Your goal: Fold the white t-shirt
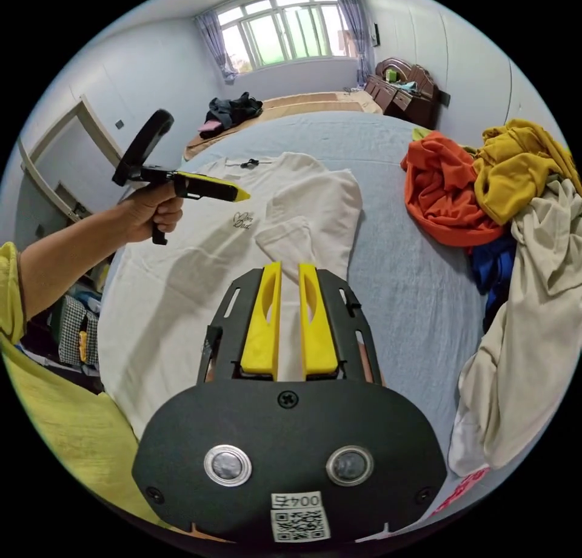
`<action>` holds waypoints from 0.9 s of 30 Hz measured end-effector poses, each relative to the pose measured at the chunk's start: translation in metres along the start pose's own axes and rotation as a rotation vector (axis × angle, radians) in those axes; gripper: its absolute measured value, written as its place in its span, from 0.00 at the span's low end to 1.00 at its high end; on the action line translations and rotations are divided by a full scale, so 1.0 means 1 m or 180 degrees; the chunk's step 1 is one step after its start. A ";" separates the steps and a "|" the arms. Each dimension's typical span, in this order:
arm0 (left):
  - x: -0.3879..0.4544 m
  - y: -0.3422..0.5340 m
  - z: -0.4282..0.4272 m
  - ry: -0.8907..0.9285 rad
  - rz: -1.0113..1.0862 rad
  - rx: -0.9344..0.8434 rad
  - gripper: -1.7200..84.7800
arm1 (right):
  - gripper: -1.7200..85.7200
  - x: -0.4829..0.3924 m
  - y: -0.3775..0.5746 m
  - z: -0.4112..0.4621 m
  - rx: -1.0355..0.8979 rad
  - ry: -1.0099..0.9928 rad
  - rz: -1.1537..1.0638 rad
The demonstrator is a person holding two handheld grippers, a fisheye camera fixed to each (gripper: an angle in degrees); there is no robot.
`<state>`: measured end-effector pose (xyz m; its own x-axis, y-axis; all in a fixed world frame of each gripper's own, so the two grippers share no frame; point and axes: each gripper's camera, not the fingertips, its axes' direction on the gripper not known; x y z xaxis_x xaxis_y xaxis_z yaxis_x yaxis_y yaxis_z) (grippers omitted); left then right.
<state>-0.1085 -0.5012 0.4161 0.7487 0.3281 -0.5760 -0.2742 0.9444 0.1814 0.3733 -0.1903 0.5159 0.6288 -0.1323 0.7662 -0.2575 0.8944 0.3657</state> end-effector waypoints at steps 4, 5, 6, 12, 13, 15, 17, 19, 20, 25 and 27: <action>0.005 -0.024 0.016 0.0179 0.0173 -0.0046 0.13 | 0.15 0.024 -0.028 0.004 -0.0222 -0.0358 0.0035; 0.006 -0.030 0.022 0.0227 0.0197 -0.0058 0.15 | 0.15 0.024 -0.032 0.006 -0.0268 -0.0373 0.0006; 0.006 -0.033 0.024 0.0260 0.0201 -0.0068 0.15 | 0.16 0.024 -0.037 0.008 -0.0348 -0.0363 -0.0051; 0.012 -0.060 0.058 0.0518 0.0225 -0.0361 0.15 | 0.11 0.011 -0.037 0.008 -0.0602 -0.0006 -0.0229; 0.017 -0.065 0.065 0.0542 0.0253 -0.0501 0.10 | 0.07 0.009 -0.032 0.000 -0.0532 0.0060 -0.0271; 0.029 -0.073 0.064 0.0479 0.0316 -0.0492 0.07 | 0.03 0.010 -0.022 -0.021 -0.0315 0.0135 -0.0248; 0.053 -0.088 0.050 0.0404 0.0443 -0.0227 0.06 | 0.02 0.016 -0.008 -0.046 -0.0068 0.0307 -0.0138; 0.075 -0.106 0.041 0.0555 0.0568 -0.0080 0.06 | 0.02 0.032 0.013 -0.079 0.0279 0.0506 0.0105; 0.091 -0.119 0.038 0.0623 0.0659 -0.0010 0.06 | 0.01 0.038 0.018 -0.086 0.0343 0.0520 0.0173; 0.152 -0.178 0.062 0.0894 0.0960 -0.0051 0.08 | 0.01 0.087 0.066 -0.125 0.0759 0.0625 0.0855; 0.171 -0.196 0.082 0.0828 0.1043 -0.0187 0.09 | 0.01 0.104 0.079 -0.128 0.0747 0.0609 0.1094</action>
<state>0.1231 -0.6280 0.3476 0.4408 0.5873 -0.6788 -0.5120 0.7857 0.3472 0.5120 -0.0785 0.5571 0.5965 0.2562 0.7606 -0.6202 0.7487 0.2342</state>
